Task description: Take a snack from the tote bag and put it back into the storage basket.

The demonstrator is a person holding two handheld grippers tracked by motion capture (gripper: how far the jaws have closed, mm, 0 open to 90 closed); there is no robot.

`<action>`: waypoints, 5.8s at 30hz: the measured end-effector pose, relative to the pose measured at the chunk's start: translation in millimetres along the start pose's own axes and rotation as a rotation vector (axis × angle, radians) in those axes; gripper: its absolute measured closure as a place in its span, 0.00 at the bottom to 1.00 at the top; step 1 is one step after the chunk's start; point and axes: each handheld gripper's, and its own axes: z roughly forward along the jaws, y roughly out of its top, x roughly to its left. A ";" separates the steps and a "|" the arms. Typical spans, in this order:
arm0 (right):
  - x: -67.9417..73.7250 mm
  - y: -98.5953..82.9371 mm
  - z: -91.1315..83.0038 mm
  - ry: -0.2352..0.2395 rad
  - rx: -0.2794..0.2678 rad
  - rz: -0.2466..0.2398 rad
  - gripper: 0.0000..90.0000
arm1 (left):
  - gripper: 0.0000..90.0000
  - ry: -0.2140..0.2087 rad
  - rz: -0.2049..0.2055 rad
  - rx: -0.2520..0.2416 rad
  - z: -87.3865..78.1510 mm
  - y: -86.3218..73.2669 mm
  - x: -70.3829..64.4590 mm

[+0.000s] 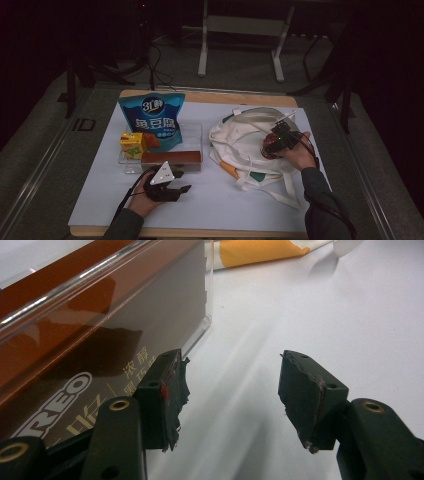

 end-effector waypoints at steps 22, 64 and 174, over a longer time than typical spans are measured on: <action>10.0 3.1 -9.1 0.000 -0.036 0.024 0.29 | 0.49 -0.001 0.001 0.002 0.1 0.0 0.3; 55.9 45.3 -61.9 0.076 -0.142 -0.082 0.29 | 0.49 0.000 0.000 0.001 0.1 0.0 0.1; 185.4 113.7 -82.5 0.203 -0.182 -0.276 0.29 | 0.49 -0.003 -0.009 -0.006 -0.6 -0.3 1.6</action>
